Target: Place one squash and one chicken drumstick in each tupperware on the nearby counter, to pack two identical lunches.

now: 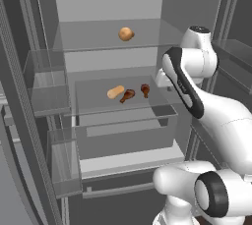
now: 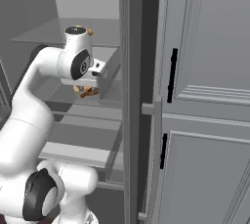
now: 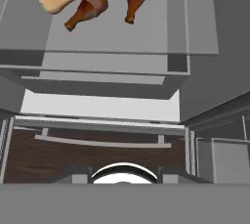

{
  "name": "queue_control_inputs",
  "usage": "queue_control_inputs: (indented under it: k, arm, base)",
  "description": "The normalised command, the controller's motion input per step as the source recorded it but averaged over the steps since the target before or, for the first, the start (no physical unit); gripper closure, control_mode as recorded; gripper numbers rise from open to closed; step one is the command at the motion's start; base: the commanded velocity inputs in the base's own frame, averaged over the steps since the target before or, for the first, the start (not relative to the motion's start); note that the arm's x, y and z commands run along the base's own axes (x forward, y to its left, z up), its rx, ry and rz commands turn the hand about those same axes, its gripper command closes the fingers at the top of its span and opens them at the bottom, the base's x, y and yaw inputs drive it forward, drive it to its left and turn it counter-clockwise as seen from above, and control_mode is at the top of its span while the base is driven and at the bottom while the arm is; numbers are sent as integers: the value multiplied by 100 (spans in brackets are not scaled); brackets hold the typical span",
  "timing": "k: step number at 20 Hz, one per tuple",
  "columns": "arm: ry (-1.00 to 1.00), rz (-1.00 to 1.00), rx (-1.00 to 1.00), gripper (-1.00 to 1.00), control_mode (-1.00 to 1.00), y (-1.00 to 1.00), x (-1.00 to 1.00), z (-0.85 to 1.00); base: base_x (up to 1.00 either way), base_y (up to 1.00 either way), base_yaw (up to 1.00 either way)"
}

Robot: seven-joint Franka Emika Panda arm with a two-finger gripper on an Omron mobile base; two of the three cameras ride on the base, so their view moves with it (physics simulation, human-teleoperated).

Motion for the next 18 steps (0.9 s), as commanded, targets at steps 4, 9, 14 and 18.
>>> queue_control_inputs:
  k: [4,9,14,18]
  arm:
    - [-8,1,0,-100,-100,29,0,0]
    - [-28,9,0,-100,-100,62,-33,18]
    - [-39,6,1,-100,-100,49,-38,80]
    - [-27,4,14,-100,-100,21,-9,91]
  base:
    - [0,0,0]
    - [0,0,0]
    - [0,0,0]
    - [0,0,0]
